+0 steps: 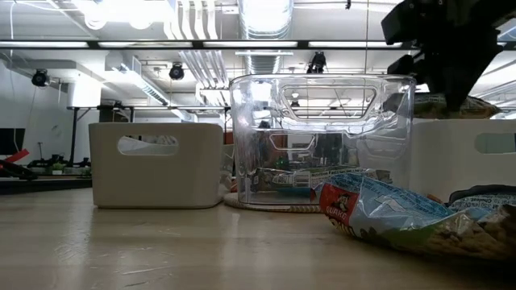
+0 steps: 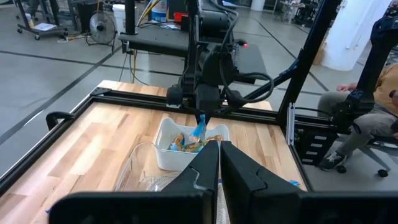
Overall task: Pick and place Granola Bars by type
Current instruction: Put the right yellow granola bar into the white bin, then put the yellow granola bar into the white bin
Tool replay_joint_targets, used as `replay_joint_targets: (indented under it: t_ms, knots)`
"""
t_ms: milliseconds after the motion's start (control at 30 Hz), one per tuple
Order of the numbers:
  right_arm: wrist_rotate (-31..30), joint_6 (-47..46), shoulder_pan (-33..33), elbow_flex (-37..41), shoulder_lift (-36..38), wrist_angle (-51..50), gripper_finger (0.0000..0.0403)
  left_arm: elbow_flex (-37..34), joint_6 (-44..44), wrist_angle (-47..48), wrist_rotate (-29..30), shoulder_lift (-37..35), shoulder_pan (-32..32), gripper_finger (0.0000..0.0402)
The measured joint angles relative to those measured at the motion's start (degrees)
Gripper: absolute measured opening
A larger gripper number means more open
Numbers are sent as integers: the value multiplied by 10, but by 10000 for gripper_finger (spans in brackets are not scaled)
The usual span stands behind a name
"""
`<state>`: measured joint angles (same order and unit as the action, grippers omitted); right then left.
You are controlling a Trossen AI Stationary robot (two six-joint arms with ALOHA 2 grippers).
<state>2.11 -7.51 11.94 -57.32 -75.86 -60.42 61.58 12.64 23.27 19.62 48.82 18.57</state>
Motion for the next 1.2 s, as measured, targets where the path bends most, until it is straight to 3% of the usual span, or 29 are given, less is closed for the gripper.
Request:
replay_joint_targets:
  t_ms: [567,933,1200]
  knots:
    - [-1,2,0,-2,0,10,57,0,0,-1,0,0,0,0]
    - [-3,-20,0,-2,-1,10,125,0,0,-1,0,0,0,0]
    - [-3,-33,0,-3,-1,9,141,0,0,-1,0,0,0,0]
